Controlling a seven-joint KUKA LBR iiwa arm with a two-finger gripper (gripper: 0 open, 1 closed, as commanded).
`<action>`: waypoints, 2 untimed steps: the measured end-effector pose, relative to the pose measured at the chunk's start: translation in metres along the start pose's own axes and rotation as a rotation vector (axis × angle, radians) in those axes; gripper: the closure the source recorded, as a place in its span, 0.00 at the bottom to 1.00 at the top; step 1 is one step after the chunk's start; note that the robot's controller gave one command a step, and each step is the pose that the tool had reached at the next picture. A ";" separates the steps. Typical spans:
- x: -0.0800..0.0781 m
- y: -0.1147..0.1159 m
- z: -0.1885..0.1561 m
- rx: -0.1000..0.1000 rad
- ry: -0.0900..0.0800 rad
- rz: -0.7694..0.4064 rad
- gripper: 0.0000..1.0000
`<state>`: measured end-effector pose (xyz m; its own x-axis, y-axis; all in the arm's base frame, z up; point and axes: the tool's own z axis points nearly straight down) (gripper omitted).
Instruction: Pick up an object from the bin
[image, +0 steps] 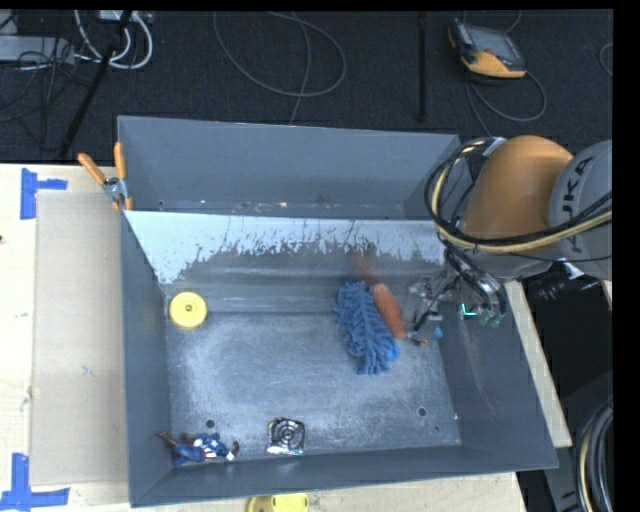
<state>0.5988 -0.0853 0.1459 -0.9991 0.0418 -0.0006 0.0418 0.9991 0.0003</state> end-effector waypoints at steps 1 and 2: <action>0.000 0.000 0.000 0.000 0.000 0.000 0.00; -0.006 -0.003 0.016 -0.001 -0.007 0.066 0.00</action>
Offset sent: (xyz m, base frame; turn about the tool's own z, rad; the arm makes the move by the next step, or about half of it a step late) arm 0.0135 -0.0104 -0.0759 0.2246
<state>0.6047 -0.0885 0.1294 -0.9942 0.1076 -0.0078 0.1076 0.9942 0.0013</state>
